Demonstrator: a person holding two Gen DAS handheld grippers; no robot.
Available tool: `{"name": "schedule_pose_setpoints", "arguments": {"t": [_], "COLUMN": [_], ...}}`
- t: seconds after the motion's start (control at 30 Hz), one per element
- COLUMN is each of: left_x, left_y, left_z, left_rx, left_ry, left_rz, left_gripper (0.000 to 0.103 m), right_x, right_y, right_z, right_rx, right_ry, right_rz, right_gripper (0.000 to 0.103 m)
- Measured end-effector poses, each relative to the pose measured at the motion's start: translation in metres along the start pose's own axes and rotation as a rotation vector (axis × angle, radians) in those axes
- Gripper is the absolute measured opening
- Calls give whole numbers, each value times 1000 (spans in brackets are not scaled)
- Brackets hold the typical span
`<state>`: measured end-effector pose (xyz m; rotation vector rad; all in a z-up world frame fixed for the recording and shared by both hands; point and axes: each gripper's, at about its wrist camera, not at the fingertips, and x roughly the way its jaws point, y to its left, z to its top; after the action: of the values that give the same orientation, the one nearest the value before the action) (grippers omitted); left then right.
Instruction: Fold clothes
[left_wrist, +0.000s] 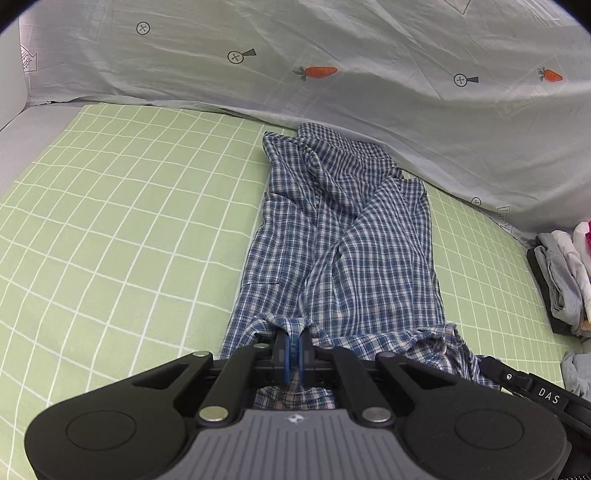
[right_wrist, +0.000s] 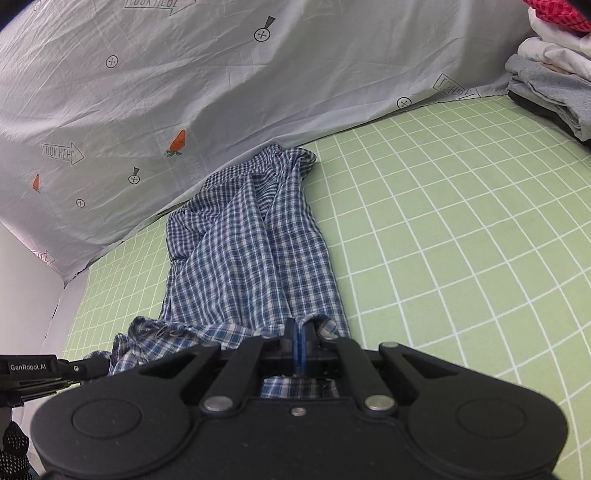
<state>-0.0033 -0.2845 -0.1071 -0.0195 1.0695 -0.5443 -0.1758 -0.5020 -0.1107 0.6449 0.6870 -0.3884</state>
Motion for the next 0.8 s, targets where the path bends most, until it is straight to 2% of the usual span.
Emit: {"name": "schedule_pose_setpoints", "arguments": {"t": [0.33,0.5,0.53,0.57,0.6,0.63,0.67,0.7,0.77,0.8], "left_x": [61,65,63,59,56,51,45,39,28,22], "left_y": [16,22,23,23,24,24,25,24,23,22], "left_z": [31,38,39,39,40,41,41,40,36,33], "left_rx": [-50,-65,-70,-74,-79,-82,-85,-83,-72,-66], "left_ry": [108,109,98,83,68,52,33,18,-9,-22], "left_rz": [-2,1,6,15,24,31,35,40,50,55], "left_gripper": [5,13,15,22,29,33,43,52,64,66], "right_x": [68,77,76,74,72,68,64,58,45,40], "right_y": [-9,-11,-10,-9,-8,-6,-4,-1,2,3], "right_z": [13,17,18,20,21,22,23,25,27,27], "right_rx": [18,23,17,10,1,-12,-28,-53,-95,-109], "right_ry": [128,135,128,119,108,94,75,47,3,-10], "right_rz": [-57,-64,-65,-66,-68,-71,-78,-90,-100,-105], "right_gripper": [3,4,4,5,11,25,35,53,57,64]}}
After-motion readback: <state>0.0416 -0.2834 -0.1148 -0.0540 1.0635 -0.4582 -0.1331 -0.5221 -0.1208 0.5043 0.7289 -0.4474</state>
